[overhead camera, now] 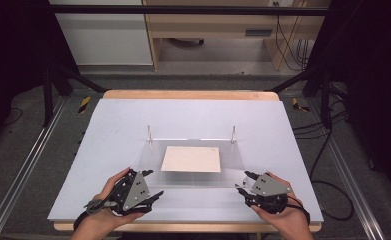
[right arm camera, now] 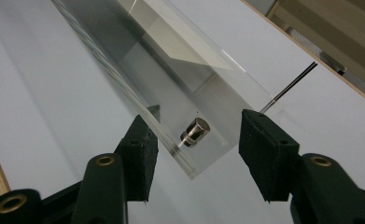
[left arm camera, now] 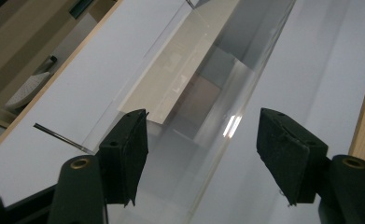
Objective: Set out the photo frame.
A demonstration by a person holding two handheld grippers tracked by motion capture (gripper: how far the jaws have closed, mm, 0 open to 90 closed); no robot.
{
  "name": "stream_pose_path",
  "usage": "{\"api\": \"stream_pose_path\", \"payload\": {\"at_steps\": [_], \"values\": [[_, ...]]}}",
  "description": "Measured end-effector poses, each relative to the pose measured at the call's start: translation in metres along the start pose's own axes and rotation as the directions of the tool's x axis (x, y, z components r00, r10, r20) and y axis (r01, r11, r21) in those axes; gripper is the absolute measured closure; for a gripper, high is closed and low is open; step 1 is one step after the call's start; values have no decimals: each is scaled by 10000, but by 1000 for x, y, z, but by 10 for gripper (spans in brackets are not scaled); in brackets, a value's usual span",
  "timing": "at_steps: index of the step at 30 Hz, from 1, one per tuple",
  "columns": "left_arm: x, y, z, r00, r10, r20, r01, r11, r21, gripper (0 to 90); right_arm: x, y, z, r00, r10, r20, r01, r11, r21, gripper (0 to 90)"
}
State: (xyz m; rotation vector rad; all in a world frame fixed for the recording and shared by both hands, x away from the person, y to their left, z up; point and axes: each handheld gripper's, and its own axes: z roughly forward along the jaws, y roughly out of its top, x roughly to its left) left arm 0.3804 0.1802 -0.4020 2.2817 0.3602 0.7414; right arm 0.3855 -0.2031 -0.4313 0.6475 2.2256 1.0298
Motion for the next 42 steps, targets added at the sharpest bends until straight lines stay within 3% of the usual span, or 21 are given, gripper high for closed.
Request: {"api": "stream_pose_path", "payload": {"at_steps": [6, 17, 25, 31, 34, 42], "values": [[-3, -4, 9, 9999, 139, 77, -141, 9996, 225, 383, 0, 0, 0, 10000, 41, -24, -41, 10000, 19, 478], [-1, -11, 17, 9992, 184, -354, -161, 9978, 638, 484, 0, 0, 0, 10000, 64, -60, -64, 10000, 19, 476], [-1, -15, 20, 9949, 588, -821, -500, 9932, 1049, 486, -1, 0, 0, 9999, 83, -69, -83, 10000, 29, 474], [2, -17, 18, 9943, 421, -983, -316, 9939, 1058, 524, -1, -1, 1, 9999, 83, -90, -83, 10000, -3, 473], [0, -14, 16, 9905, 618, -1230, -482, 9927, 1105, 554, -1, -1, 0, 9998, 179, -78, -179, 9998, -84, 474], [2, -12, 14, 9923, 305, -1204, -188, 9951, 970, 558, -2, -2, 3, 10000, 26, -65, -28, 9995, -325, 452]]}}
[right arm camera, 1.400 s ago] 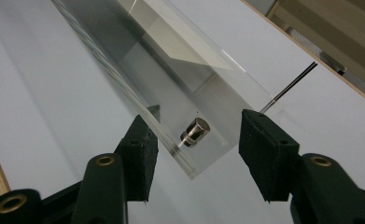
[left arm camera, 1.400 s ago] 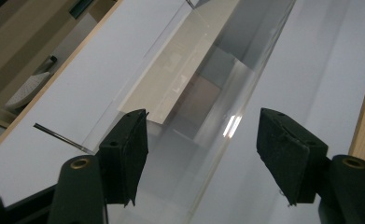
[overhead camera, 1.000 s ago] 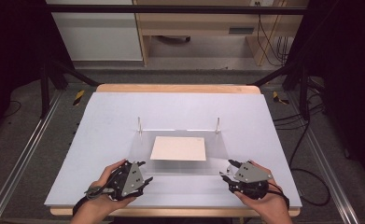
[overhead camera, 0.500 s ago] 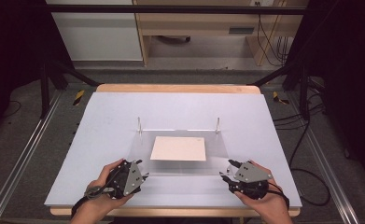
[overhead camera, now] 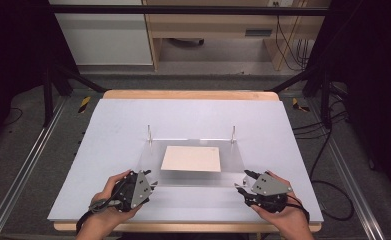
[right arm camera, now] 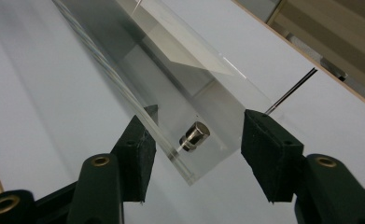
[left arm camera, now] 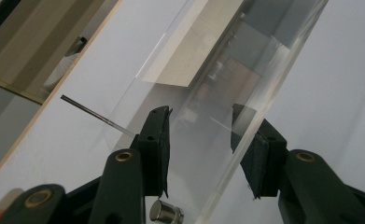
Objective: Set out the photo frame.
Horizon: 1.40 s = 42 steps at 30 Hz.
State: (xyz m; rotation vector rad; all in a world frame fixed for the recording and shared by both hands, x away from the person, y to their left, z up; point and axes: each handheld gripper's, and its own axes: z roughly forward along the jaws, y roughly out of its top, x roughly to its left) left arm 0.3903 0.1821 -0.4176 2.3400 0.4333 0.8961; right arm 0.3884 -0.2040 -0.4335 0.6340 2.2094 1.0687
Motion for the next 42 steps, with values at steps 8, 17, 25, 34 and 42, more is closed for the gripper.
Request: {"api": "stream_pose_path", "payload": {"at_steps": [8, 17, 25, 34, 42], "values": [[1, 1, -1, 10000, -24, 7, 24, 10000, 10, 559, 2, 5, 8, 9984, -554, -140, 554, 9985, -18, 479], [18, 10, -7, 9987, -474, 195, 480, 9985, -277, 586, -7, 22, 3, 9994, -260, -248, 258, 9996, -60, 528], [46, 28, -11, 9918, -1214, 405, 1235, 9909, -536, 632, -32, 52, 1, 9979, 223, -604, -210, 9995, 222, 577], [74, 43, -11, 9855, -1494, 810, 1523, 9878, -319, 636, -58, 81, 4, 9902, 932, -1035, -842, 9925, 889, 591], [91, 52, -9, 9816, -1589, 1061, 1620, 9866, -208, 632, -73, 92, 7, 9848, 1174, -1283, -1041, 9889, 1060, 594]]}}
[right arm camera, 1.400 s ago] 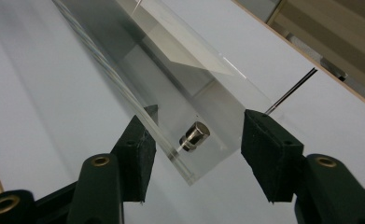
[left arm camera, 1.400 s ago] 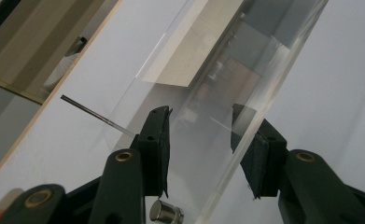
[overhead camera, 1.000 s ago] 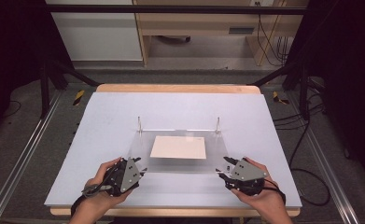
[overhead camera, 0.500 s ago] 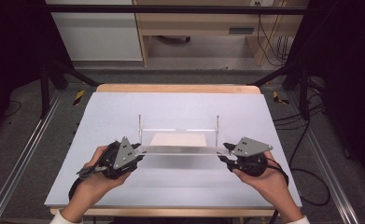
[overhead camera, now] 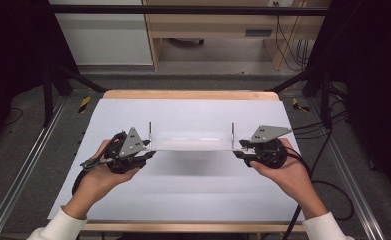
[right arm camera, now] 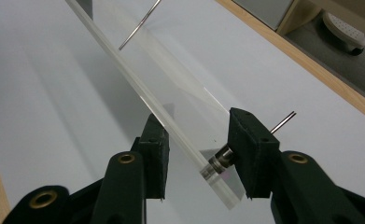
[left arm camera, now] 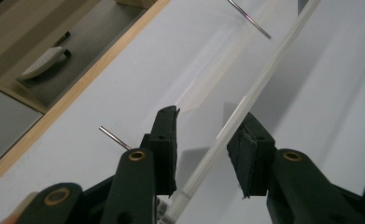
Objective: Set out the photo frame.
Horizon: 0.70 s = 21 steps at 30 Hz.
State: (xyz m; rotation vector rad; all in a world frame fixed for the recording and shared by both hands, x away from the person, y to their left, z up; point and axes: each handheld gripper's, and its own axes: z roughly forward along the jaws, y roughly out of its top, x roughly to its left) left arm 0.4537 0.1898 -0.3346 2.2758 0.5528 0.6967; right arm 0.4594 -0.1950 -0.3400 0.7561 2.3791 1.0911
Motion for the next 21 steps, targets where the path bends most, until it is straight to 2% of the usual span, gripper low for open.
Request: {"api": "stream_pose_path", "payload": {"at_steps": [6, 9, 14, 16, 17, 19, 21], "values": [[10, 7, 1, 9998, -81, 202, 78, 9999, 152, 632, -4, -1, 1, 9999, 76, 66, -73, 9988, -481, 574], [13, 10, 1, 9996, -78, 265, 74, 9998, 177, 632, -6, -3, 2, 9993, -45, 370, 71, 9975, -710, 563], [18, 13, 2, 9995, -68, 320, 63, 9999, 137, 632, -8, -10, 8, 9955, -188, 931, 297, 9926, -1178, 468], [19, 14, 2, 9995, -89, 318, 85, 9999, 149, 631, -9, -13, 9, 9935, -270, 1105, 435, 9878, -1493, 518], [20, 15, 2, 9994, -89, 335, 84, 9998, 156, 631, -10, -16, 11, 9931, -413, 1100, 605, 9822, -1777, 531], [22, 16, 3, 9994, -89, 348, 83, 9998, 169, 630, -10, -19, 12, 9945, -394, 974, 574, 9802, -1894, 535], [23, 17, 3, 9994, -42, 346, 35, 9998, 205, 630, -10, -20, 12, 9934, -354, 1090, 554, 9810, -1859, 542]]}}
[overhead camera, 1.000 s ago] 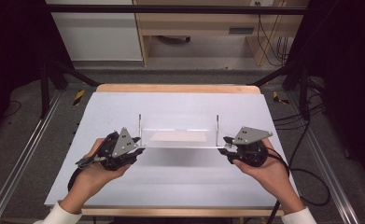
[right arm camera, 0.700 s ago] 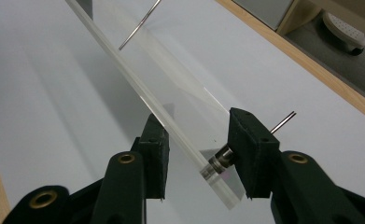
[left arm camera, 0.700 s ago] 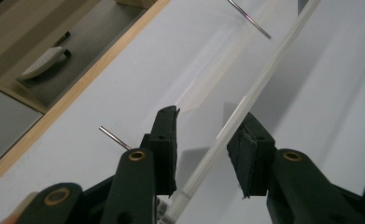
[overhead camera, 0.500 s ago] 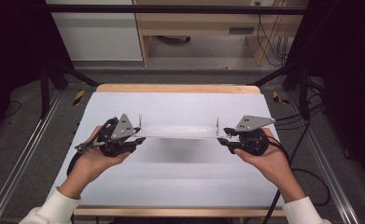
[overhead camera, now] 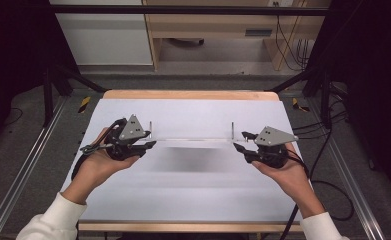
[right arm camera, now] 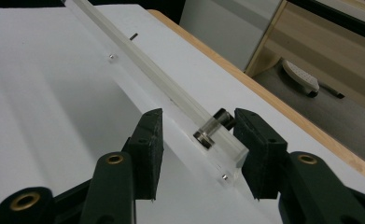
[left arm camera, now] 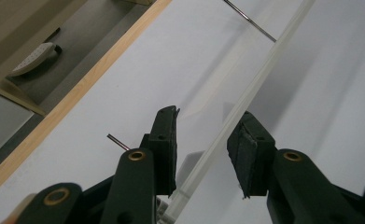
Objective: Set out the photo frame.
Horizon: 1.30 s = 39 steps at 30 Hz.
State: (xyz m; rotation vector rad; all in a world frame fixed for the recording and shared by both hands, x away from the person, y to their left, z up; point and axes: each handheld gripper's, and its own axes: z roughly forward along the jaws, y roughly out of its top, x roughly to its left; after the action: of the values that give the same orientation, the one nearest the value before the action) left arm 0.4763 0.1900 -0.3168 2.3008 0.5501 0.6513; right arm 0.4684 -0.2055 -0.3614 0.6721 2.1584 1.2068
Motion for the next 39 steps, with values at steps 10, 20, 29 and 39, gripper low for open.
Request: {"api": "stream_pose_path", "payload": {"at_steps": [10, 20, 29, 39], "values": [[10, 7, 2, 9999, 91, -131, -92, 9999, -63, 615, -6, 7, 1, 9993, -40, 362, 42, 10000, -51, 591], [27, 16, 7, 9995, 222, -211, -226, 9996, -161, 590, -16, 20, 10, 9967, 380, 721, -389, 9992, 109, 570], [42, 23, 14, 9992, 272, -286, -284, 9987, -429, 565, -29, 30, 17, 9956, 583, 736, -597, 9981, 168, 569], [45, 29, 5, 9969, -461, -637, 324, 9791, -2007, 425, -35, 34, 21, 9946, 699, 761, -718, 9972, 215, 567]]}}
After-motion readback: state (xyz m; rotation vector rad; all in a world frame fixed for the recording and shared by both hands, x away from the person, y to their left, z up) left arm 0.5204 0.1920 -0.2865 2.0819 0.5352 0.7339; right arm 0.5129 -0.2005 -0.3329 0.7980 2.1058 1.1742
